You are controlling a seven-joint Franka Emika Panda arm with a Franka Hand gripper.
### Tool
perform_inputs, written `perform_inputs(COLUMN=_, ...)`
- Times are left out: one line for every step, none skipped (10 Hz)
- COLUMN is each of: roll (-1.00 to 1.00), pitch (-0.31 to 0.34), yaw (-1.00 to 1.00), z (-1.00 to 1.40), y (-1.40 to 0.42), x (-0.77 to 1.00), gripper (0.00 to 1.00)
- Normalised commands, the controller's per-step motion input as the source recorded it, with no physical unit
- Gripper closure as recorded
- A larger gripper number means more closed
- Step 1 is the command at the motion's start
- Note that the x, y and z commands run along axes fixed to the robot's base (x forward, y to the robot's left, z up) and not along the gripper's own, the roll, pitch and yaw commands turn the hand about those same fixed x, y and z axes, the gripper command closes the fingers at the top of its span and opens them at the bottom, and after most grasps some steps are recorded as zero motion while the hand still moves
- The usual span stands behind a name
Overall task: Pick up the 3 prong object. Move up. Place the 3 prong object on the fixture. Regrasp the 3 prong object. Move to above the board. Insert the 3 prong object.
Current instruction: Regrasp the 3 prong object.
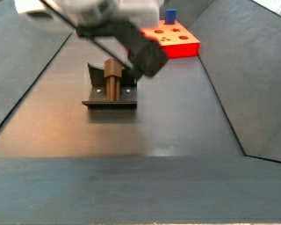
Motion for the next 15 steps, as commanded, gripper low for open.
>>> perform_inputs(roll=0.05, pitch=0.085, yaw=-0.03, z=0.48, y=0.01, x=-0.03, gripper=0.00)
perform_inputs(roll=0.05, pitch=0.085, yaw=-0.04, z=0.29, y=0.01, x=-0.02, gripper=0.00)
perform_inputs(roll=1.00, pitch=0.056, yaw=0.02, z=0.49, y=-0.73, x=-0.08, gripper=0.00)
perform_inputs(roll=1.00, pitch=0.053, yaw=0.02, z=0.43, y=-0.69, x=-0.07, gripper=0.00)
perform_inputs(roll=1.00, pitch=0.040, yaw=0.02, z=0.27, y=-0.51, x=-0.10, gripper=0.00)
perform_inputs(roll=1.00, pitch=0.035, yaw=0.02, z=0.16, y=-0.41, x=-0.10, gripper=0.00)
perform_inputs(roll=1.00, pitch=0.030, yaw=0.01, z=0.08, y=-0.25, x=-0.08, gripper=0.00)
perform_inputs(roll=1.00, pitch=0.030, yaw=0.01, z=0.06, y=-0.07, x=-0.05, gripper=0.00)
perform_inputs(roll=1.00, pitch=0.030, yaw=0.01, z=0.03, y=-0.04, x=-0.03, gripper=0.00)
perform_inputs(roll=1.00, pitch=0.028, yaw=0.01, z=0.01, y=-0.03, x=-0.02, gripper=0.00)
perform_inputs(roll=1.00, pitch=0.023, yaw=0.02, z=0.01, y=-0.03, x=-0.03, gripper=0.00)
perform_inputs(roll=1.00, pitch=0.018, yaw=0.02, z=0.01, y=-0.03, x=-0.04, gripper=0.00)
perform_inputs(roll=1.00, pitch=0.013, yaw=0.02, z=0.01, y=-0.03, x=-0.04, gripper=0.00)
perform_inputs(roll=1.00, pitch=0.007, yaw=0.02, z=0.01, y=-0.03, x=-0.05, gripper=0.00)
perform_inputs(roll=1.00, pitch=-0.002, yaw=0.02, z=0.00, y=-0.02, x=-0.04, gripper=0.00)
